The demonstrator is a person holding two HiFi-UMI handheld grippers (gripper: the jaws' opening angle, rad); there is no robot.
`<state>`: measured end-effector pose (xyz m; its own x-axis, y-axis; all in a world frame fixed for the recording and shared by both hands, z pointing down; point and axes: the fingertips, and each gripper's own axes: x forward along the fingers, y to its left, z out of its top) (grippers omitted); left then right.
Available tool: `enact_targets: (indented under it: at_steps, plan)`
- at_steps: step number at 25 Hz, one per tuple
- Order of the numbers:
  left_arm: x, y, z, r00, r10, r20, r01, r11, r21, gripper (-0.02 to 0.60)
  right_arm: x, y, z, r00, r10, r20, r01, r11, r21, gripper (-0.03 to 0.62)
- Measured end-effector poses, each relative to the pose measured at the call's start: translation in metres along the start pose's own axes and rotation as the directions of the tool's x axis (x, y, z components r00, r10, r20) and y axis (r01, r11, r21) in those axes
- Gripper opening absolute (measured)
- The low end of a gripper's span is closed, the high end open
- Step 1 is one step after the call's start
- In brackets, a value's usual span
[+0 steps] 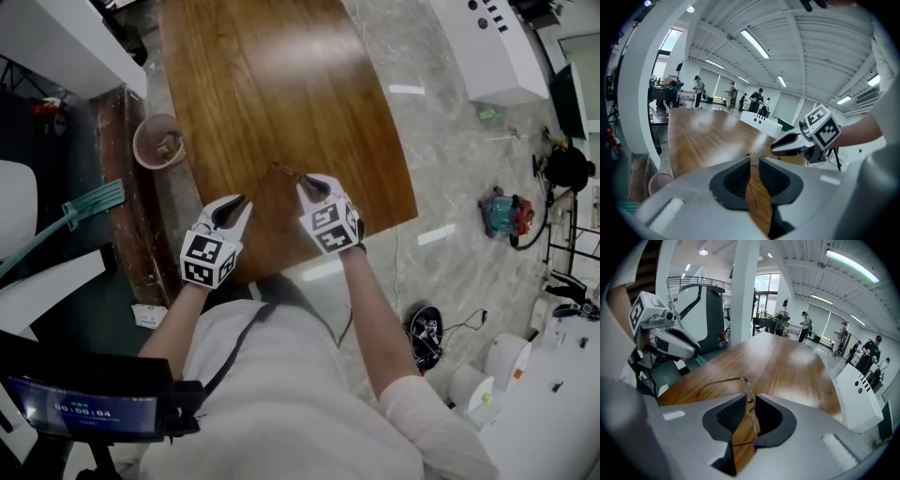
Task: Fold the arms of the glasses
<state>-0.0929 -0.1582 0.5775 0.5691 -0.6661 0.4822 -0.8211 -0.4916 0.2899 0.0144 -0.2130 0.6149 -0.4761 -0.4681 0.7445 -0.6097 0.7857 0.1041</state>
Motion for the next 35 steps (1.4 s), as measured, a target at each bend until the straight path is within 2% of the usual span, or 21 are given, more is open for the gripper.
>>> enact_targets:
  at_steps: [6, 11, 15, 23, 29, 35]
  plan:
    - [0.015, -0.010, -0.003, 0.999, -0.019, -0.036, 0.019, 1.000, 0.002, 0.067, 0.006, -0.013, -0.019, 0.997, 0.020, -0.081, -0.021, 1.000, -0.017, 0.074]
    - [0.018, 0.012, -0.019, 0.997, -0.036, -0.069, 0.036, 0.999, -0.006, 0.069, 0.038, -0.002, -0.015, 0.990, 0.050, -0.133, -0.056, 0.998, -0.039, 0.077]
    - [0.026, 0.005, -0.028, 0.993, -0.060, -0.106, 0.059, 0.998, -0.015, 0.092, 0.040, -0.006, -0.020, 0.984, 0.070, -0.163, -0.079, 0.996, -0.048, 0.077]
    - [0.039, 0.020, -0.040, 0.988, -0.074, -0.133, 0.070, 0.997, -0.035, 0.095, 0.056, -0.003, -0.028, 0.969, 0.125, -0.211, -0.136, 0.990, -0.039, 0.075]
    - [0.042, 0.025, -0.039, 0.988, -0.069, -0.141, 0.064, 0.997, -0.039, 0.095, 0.058, -0.001, -0.027, 0.964, 0.168, -0.207, -0.181, 0.982, -0.044, 0.049]
    - [0.043, 0.026, -0.044, 0.984, -0.088, -0.155, 0.081, 0.995, -0.049, 0.109, 0.053, 0.002, -0.018, 0.971, 0.185, -0.155, -0.191, 0.981, -0.028, 0.041]
